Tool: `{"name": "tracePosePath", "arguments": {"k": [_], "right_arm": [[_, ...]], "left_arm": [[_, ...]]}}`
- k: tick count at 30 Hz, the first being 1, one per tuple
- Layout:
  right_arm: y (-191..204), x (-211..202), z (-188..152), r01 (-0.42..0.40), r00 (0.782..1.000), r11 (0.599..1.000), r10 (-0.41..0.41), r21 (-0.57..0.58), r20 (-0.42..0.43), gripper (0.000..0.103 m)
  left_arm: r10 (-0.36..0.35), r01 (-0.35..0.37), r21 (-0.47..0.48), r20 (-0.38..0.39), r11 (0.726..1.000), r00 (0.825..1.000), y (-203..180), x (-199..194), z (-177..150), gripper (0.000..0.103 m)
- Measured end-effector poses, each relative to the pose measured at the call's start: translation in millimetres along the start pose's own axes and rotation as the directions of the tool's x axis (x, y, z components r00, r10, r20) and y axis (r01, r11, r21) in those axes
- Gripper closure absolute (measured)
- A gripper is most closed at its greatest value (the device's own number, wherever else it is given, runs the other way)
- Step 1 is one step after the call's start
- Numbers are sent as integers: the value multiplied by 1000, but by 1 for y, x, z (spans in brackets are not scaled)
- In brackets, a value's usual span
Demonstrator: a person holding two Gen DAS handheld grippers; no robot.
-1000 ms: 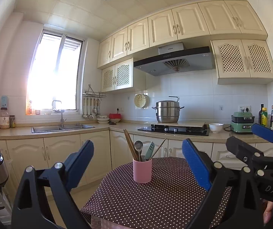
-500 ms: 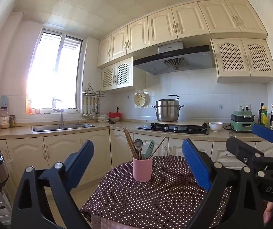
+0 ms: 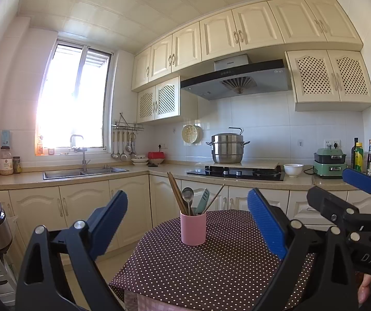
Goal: Organize utensils
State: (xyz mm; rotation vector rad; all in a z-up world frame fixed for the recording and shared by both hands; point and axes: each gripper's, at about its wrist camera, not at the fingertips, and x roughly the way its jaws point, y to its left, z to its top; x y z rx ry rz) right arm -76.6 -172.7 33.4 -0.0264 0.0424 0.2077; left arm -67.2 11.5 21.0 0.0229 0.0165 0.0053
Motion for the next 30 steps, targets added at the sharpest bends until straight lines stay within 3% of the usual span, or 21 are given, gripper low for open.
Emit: {"name": "tracePosePath", "arguments": {"k": [30], "right_arm": [[-3,16,-3,-6,1000,1000,6,10,-29,16]], "left_arm": [[0,0,6,-25,1000,1000,5,14,-7,11]]}}
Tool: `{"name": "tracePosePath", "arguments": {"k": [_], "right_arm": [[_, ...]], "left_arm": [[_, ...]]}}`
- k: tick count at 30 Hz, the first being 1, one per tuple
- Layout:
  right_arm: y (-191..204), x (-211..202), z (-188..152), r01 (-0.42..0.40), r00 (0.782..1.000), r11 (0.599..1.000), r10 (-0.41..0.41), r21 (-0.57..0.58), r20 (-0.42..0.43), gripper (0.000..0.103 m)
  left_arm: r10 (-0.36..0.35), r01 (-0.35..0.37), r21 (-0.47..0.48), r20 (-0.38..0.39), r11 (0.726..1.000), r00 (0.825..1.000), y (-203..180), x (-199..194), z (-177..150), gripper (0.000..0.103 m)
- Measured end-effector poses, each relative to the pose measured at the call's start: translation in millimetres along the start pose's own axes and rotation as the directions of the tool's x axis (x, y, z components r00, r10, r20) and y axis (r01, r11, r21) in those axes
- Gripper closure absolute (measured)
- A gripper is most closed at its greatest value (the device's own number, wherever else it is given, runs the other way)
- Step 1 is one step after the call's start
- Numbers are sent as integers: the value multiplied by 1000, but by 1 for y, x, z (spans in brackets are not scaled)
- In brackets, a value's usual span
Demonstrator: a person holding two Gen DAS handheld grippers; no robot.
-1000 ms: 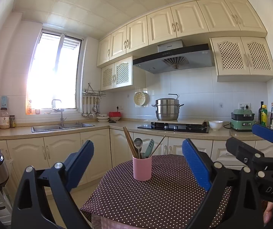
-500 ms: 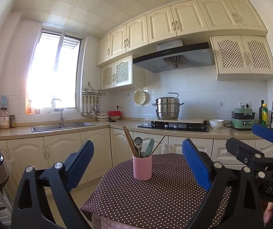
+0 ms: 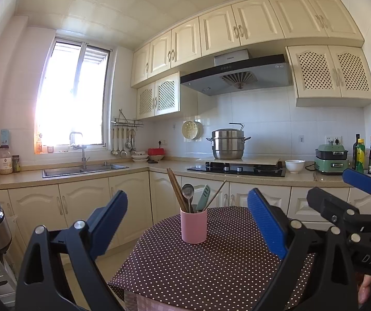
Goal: Organize utensils
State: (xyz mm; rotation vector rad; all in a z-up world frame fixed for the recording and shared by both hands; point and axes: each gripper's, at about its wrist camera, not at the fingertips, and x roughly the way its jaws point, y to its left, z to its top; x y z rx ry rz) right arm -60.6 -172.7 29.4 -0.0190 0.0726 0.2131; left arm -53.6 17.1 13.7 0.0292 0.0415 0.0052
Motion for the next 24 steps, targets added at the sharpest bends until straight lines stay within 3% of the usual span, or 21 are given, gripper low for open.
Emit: {"name": "tracePosePath", "arguments": {"k": [24], "right_arm": [[5,47,0,-15,999,1000,16,11,-52,16]], "left_arm": [[16,-16,-7,-56,1000,998,13,49,-1,11]]}}
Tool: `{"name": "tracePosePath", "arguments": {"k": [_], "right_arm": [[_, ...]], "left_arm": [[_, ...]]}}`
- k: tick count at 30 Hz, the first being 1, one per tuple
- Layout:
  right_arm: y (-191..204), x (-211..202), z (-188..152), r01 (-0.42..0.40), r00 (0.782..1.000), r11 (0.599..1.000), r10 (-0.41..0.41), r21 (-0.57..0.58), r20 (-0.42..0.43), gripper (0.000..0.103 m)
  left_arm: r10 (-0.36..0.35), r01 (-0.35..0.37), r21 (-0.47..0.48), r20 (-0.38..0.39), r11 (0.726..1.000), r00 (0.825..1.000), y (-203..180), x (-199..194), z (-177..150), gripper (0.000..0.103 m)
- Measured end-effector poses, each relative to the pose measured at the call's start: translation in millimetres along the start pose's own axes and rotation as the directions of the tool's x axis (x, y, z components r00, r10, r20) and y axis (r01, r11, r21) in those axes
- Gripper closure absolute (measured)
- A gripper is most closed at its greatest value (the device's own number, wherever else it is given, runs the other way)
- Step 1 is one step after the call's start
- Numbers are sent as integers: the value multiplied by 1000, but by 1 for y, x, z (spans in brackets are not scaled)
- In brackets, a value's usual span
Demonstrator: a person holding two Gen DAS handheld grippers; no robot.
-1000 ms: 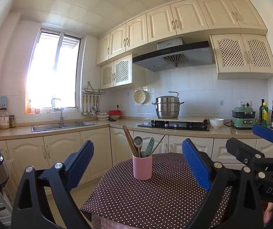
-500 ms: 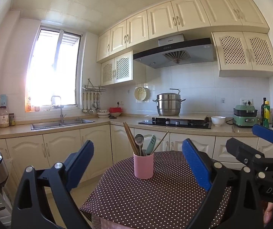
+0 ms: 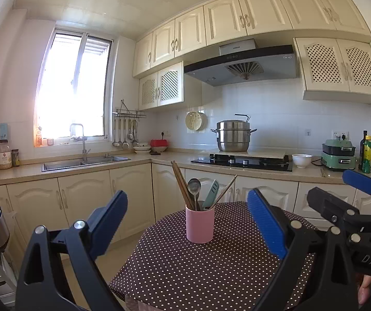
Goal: Organize utensils
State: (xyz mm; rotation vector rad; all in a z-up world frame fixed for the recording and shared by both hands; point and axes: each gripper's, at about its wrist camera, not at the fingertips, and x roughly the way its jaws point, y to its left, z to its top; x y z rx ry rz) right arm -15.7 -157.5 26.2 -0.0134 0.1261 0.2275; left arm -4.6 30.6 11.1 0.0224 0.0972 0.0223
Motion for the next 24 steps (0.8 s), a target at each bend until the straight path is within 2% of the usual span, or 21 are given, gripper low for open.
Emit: {"name": "tracePosePath", "arguments": {"k": [24], "right_arm": [[-1,63,-2,-31,998,999,32,20,-61,16]], "left_arm": [[17,-17,-4,-60,1000,998,15,57,-7,11]]}}
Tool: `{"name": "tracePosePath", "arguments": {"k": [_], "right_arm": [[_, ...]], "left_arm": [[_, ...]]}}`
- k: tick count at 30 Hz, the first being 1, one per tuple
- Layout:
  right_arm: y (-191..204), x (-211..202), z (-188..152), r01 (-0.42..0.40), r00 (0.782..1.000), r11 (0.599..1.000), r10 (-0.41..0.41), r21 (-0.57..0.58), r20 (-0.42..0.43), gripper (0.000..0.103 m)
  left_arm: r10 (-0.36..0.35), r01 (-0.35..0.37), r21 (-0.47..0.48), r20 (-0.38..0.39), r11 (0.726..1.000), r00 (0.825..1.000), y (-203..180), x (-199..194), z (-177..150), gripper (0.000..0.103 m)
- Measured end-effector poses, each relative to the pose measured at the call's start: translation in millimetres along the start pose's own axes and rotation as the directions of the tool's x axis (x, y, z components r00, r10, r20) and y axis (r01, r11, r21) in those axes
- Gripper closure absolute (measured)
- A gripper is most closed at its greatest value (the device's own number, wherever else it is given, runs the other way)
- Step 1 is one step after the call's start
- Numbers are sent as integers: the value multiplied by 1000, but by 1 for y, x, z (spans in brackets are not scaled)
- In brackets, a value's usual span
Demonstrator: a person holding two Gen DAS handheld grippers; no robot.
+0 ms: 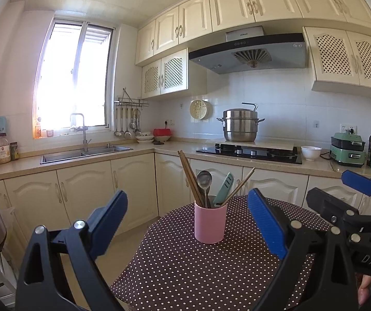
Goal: Organize utensils
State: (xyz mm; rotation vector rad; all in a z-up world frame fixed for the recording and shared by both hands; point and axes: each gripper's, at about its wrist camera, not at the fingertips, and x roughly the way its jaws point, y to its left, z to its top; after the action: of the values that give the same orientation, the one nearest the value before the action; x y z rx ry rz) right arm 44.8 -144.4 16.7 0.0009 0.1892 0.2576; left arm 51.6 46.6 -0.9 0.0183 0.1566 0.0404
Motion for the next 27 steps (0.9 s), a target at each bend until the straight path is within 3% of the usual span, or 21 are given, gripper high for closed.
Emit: {"name": "tracePosePath", "arguments": {"k": [27], "right_arm": [[-9,30,-5,-16,999,1000,17,27,-35,16]], "left_arm": [[8,-8,8,-41,1000,999,2,32,-4,11]]}}
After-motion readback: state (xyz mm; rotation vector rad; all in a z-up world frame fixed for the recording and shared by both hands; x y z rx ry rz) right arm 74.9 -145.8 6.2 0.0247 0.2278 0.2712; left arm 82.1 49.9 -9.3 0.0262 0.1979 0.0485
